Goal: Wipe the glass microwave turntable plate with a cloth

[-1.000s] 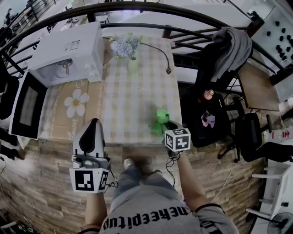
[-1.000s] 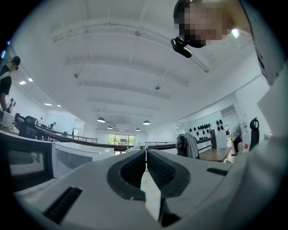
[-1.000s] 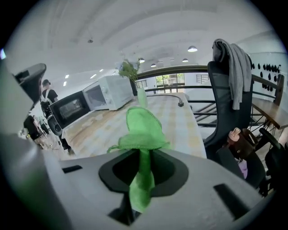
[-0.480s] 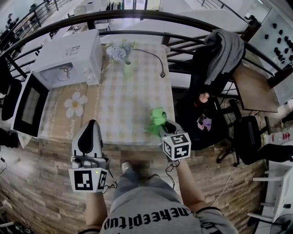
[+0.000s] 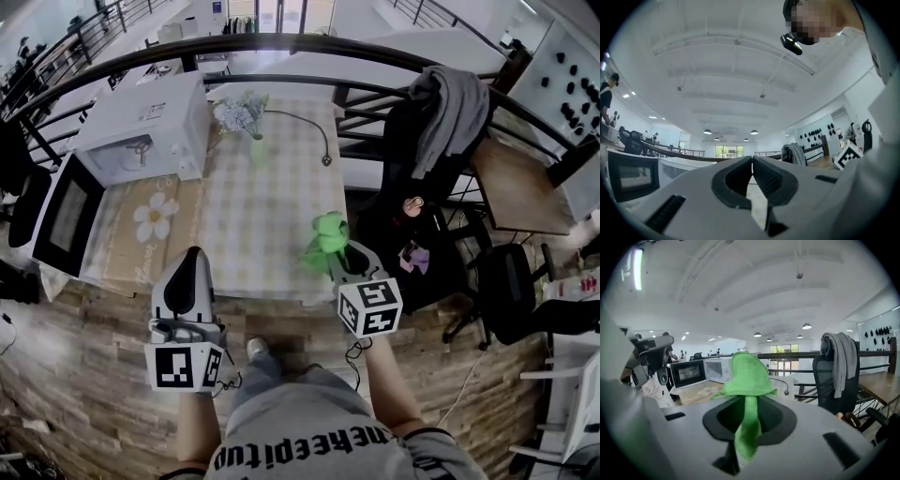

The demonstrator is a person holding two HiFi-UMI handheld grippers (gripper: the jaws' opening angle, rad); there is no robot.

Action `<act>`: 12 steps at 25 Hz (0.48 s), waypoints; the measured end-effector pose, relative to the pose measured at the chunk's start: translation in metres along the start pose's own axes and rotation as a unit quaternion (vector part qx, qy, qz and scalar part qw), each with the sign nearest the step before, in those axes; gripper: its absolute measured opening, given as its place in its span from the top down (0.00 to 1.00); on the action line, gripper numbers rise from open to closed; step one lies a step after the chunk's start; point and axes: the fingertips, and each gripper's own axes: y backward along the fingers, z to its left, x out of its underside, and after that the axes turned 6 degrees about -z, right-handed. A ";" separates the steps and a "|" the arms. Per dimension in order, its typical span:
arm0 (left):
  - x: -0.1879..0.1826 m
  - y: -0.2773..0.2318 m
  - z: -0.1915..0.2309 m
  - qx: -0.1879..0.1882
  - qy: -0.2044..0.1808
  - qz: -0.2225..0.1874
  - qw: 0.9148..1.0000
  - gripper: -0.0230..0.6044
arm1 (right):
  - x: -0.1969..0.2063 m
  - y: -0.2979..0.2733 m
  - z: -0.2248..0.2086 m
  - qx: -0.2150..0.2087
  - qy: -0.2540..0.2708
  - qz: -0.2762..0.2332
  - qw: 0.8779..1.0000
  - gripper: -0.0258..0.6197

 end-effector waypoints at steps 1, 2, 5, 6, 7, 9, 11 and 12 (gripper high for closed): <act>-0.001 0.001 -0.003 0.000 0.000 0.000 1.000 0.95 | -0.005 0.004 0.000 0.000 0.005 -0.006 1.000 0.86; -0.003 0.002 -0.005 0.000 -0.001 -0.001 1.000 0.95 | -0.010 0.008 0.000 0.000 0.009 -0.012 1.000 0.86; -0.005 0.005 -0.012 -0.001 -0.002 -0.002 1.000 0.95 | -0.025 0.020 0.001 -0.001 0.019 -0.032 0.999 0.86; -0.006 0.006 -0.014 -0.001 -0.002 -0.002 1.000 0.95 | -0.030 0.023 0.001 -0.002 0.022 -0.039 0.999 0.86; -0.006 0.007 -0.016 -0.002 -0.003 -0.002 1.000 0.95 | -0.035 0.027 0.001 -0.002 0.025 -0.046 0.999 0.86; -0.007 0.009 -0.020 -0.004 -0.003 -0.001 1.000 0.95 | -0.044 0.035 0.002 -0.003 0.034 -0.058 0.998 0.86; -0.009 0.010 -0.023 -0.006 -0.004 -0.001 1.000 0.95 | -0.054 0.041 0.003 -0.003 0.046 -0.069 0.997 0.86; -0.010 0.011 -0.024 -0.007 -0.004 -0.002 1.000 0.95 | -0.058 0.045 0.004 -0.003 0.052 -0.075 0.996 0.86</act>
